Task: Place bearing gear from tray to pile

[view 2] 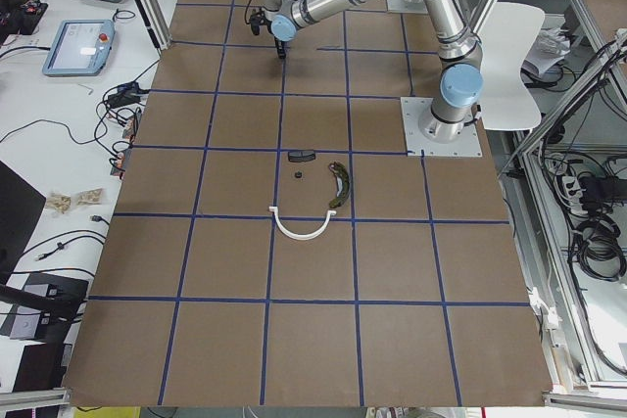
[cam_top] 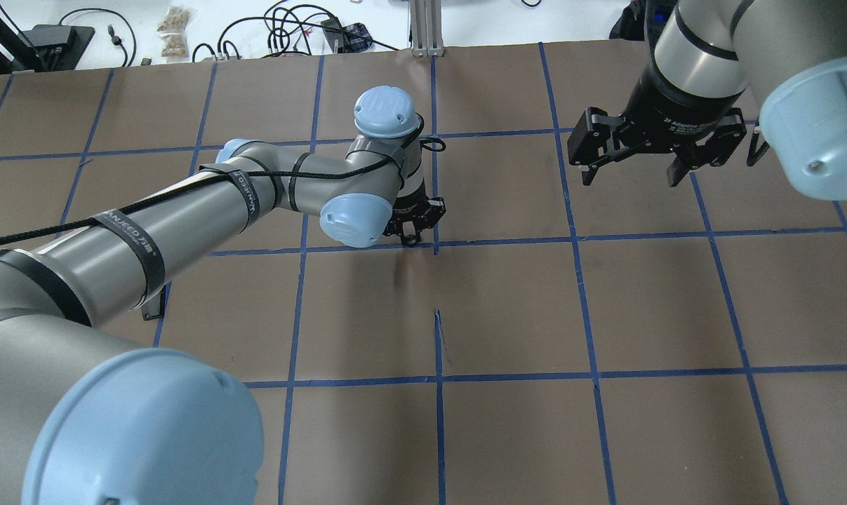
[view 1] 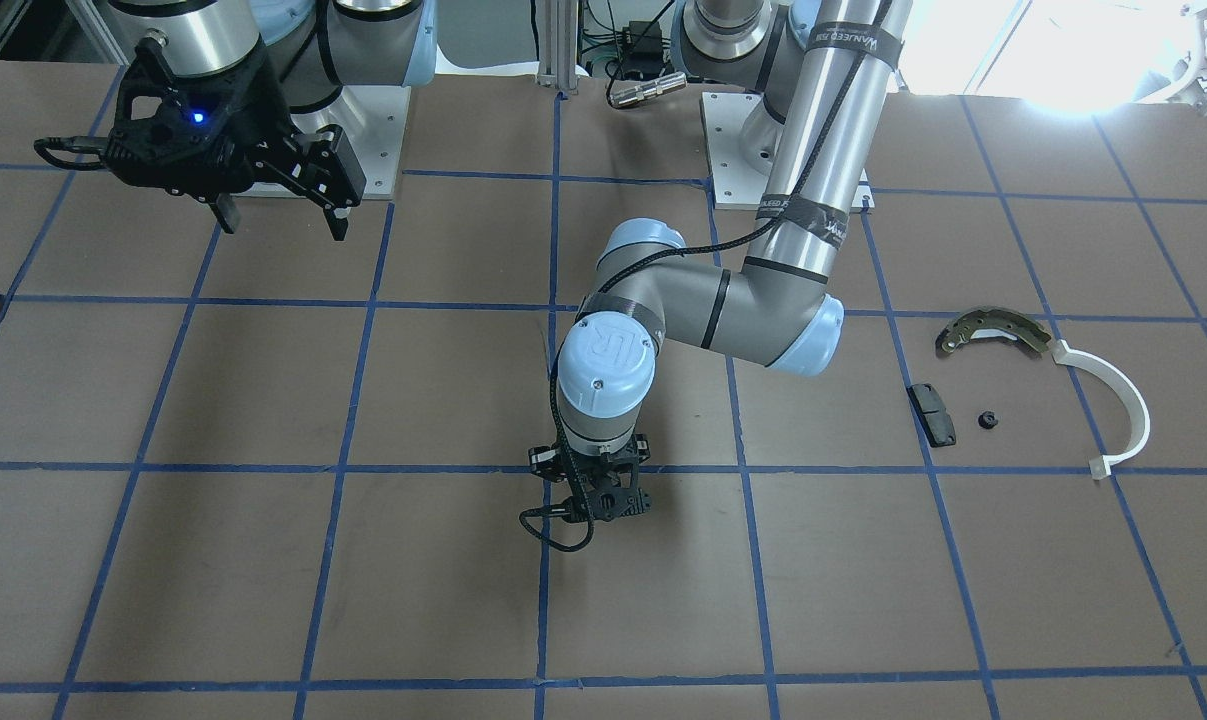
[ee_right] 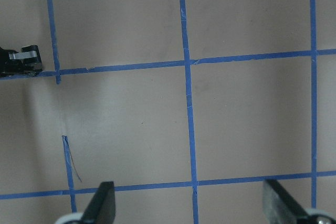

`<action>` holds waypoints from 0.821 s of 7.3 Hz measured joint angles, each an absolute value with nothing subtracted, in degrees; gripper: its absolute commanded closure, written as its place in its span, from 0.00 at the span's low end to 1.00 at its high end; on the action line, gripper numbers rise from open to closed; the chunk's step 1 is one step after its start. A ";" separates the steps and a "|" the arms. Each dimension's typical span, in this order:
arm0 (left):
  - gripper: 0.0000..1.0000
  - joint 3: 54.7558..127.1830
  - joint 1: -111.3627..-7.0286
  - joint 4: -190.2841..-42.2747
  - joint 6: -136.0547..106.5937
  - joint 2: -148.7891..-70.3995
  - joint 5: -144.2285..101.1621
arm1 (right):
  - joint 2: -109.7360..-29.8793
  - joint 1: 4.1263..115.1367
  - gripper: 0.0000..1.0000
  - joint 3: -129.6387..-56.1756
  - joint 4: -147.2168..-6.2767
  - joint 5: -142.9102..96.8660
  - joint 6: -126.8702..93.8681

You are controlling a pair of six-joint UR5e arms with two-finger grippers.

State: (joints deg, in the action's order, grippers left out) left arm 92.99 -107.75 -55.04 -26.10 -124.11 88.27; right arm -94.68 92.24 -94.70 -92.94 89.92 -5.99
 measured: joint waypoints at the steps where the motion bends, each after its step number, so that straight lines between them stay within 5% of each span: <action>1: 1.00 92.71 -107.02 -55.94 -25.34 -123.48 88.31 | -94.65 92.12 0.00 -94.67 -93.00 90.16 -5.93; 6: 1.00 95.01 -81.38 -64.99 9.78 -115.26 90.66 | -94.71 91.89 0.00 -94.60 -93.24 91.28 -5.93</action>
State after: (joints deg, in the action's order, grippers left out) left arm 95.01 -81.38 -64.99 9.78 -115.26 90.66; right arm -94.71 91.89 -94.60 -93.24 91.28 -5.93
